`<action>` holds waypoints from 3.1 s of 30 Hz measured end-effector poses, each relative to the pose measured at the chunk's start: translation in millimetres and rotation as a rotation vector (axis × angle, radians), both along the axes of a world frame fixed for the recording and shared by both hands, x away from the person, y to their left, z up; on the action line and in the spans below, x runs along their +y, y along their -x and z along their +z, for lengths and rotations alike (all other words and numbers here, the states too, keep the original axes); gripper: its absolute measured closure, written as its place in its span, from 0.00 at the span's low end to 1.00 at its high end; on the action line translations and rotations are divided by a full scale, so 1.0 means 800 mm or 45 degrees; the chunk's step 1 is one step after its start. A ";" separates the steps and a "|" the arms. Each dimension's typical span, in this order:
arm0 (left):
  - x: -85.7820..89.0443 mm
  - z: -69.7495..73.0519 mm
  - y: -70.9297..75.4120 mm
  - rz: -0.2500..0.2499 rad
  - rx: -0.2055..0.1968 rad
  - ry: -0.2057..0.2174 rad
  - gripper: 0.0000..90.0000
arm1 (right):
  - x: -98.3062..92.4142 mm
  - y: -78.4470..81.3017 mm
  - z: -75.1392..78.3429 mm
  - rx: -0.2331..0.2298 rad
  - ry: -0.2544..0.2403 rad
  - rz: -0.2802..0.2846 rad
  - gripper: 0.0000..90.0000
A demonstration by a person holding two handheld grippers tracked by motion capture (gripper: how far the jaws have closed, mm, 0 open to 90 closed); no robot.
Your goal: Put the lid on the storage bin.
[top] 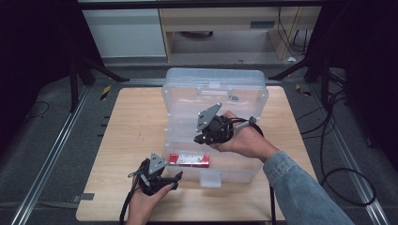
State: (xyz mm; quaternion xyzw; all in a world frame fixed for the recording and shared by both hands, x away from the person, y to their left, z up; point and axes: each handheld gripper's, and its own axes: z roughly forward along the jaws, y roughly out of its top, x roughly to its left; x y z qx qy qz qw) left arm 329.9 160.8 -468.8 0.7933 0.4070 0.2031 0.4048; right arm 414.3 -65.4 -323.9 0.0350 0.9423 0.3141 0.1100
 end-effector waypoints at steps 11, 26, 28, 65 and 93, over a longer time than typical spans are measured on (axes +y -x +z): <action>0.001 0.000 0.000 -0.005 0.002 0.003 0.18 | 0.000 0.002 -0.001 0.005 0.000 -0.007 1.00; 0.002 -0.001 0.000 -0.006 0.006 0.010 0.18 | 0.000 0.009 -0.007 0.005 -0.004 -0.014 0.99; 0.003 -0.001 0.000 -0.011 0.008 0.014 0.19 | 0.000 0.010 -0.009 0.008 -0.004 -0.011 0.99; 0.073 0.148 -0.075 -0.036 -0.120 0.255 0.26 | -0.002 0.020 -0.020 0.032 0.002 -0.008 0.98; 0.048 0.161 -0.092 -0.006 -0.146 0.255 0.29 | -0.039 0.072 -0.030 -0.060 -0.047 -0.182 0.53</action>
